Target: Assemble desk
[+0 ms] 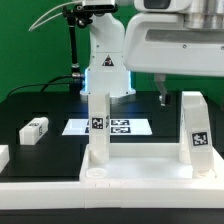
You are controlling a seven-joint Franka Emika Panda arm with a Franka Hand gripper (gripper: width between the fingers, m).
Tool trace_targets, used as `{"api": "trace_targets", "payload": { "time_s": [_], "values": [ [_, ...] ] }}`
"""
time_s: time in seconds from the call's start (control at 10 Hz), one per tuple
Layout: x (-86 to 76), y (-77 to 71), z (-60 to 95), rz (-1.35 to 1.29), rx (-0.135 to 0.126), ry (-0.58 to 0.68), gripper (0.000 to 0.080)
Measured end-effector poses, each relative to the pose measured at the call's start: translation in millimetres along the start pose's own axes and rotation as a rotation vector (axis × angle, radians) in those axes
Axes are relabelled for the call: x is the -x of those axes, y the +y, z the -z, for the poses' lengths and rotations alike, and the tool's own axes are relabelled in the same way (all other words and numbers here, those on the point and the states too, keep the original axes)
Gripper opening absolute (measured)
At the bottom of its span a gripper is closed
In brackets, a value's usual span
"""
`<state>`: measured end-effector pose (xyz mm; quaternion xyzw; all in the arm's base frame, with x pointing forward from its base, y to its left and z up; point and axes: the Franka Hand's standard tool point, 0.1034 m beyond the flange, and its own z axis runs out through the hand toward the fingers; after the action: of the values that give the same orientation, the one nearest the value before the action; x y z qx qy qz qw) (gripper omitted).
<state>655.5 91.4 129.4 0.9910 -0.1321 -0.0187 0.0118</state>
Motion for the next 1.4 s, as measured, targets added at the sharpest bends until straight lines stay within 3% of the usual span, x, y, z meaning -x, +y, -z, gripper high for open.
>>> {"api": "trace_targets", "payload": {
  "time_s": [0.3, 0.5, 0.6, 0.7, 1.1, 1.4],
  "values": [
    [2.8, -5.2, -7.1, -0.033, 0.0, 0.001, 0.0649],
    [2.8, -5.1, -7.5, -0.054, -0.001, 0.0, 0.0392],
    [2.4, -5.3, -7.2, -0.147, -0.001, 0.003, 0.0392],
    [2.3, -5.2, -7.2, -0.204, -0.002, 0.002, 0.029],
    [2.4, -5.1, -7.3, -0.491, -0.002, 0.002, 0.029],
    [4.7, -12.0, -7.8, -0.844, -0.03, 0.043, 0.0291]
  ]
}}
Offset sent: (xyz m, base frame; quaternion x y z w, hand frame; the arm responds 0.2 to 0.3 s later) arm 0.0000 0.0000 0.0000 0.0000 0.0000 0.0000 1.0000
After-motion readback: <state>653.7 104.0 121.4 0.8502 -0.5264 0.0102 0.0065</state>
